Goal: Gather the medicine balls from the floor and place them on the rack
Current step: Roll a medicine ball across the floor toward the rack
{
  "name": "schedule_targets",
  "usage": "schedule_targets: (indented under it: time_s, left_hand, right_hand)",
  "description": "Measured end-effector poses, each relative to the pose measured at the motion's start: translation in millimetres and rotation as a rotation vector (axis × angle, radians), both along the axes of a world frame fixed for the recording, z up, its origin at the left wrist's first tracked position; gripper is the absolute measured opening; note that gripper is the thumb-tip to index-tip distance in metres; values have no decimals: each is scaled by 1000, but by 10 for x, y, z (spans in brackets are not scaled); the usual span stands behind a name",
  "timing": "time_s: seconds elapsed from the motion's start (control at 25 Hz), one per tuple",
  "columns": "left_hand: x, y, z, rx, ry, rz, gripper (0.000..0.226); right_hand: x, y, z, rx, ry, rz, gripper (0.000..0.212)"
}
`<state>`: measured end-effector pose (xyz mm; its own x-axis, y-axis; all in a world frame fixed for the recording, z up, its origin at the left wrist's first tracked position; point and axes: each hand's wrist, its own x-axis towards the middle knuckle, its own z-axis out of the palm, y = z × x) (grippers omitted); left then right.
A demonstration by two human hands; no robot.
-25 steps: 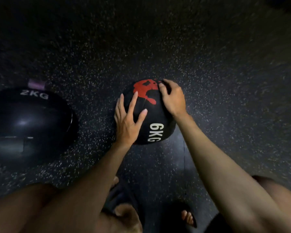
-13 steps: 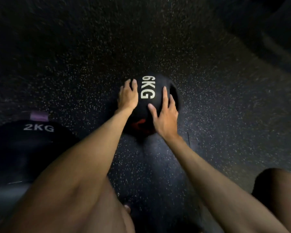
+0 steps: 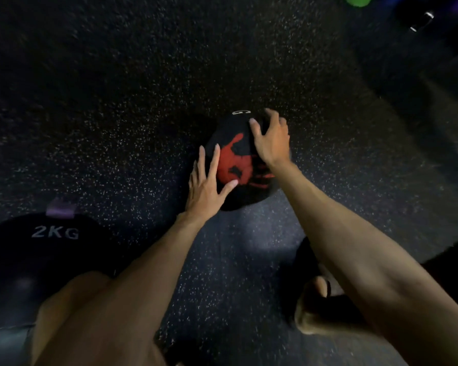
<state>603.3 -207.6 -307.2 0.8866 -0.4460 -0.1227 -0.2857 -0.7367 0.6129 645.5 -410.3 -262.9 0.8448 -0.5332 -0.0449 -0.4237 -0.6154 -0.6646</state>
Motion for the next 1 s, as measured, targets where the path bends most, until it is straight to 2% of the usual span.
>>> schedule_targets:
  time_s: [0.12, 0.24, 0.32, 0.4, 0.48, 0.6, 0.72, 0.84, 1.0]
  left_hand:
    - [549, -281, 119, 75, 42, 62, 88]
    - [1125, -571, 233, 61, 223, 228, 80]
    - [1316, -819, 201, -11, 237, 352, 74]
    - [1329, -1010, 149, -108, 140, 416, 75]
    - [1237, -1091, 12, -177, 55, 363, 87]
    - [1128, -1189, -226, -212, 127, 259, 99]
    - [1418, -1500, -137, -86, 78, 380, 94]
    - [1930, -1731, 140, 116, 121, 437, 89]
    - [2614, -1960, 390, 94, 238, 589, 87]
  right_hand:
    - [-276, -15, -287, -172, -173, 101, 61]
    - [-318, -62, -530, -229, -203, 84, 65]
    - [27, -233, -519, -218, -191, 45, 63]
    - [444, -434, -443, -186, -176, 14, 60]
    - [853, -668, -402, -118, -129, 12, 58]
    - [1536, -1070, -311, 41, -33, -16, 57]
    - [2049, -1384, -235, 171, 24, -1, 55]
    - [1829, -1353, -398, 201, -96, 82, 60]
    - [1324, -1209, -623, 146, -111, 254, 83]
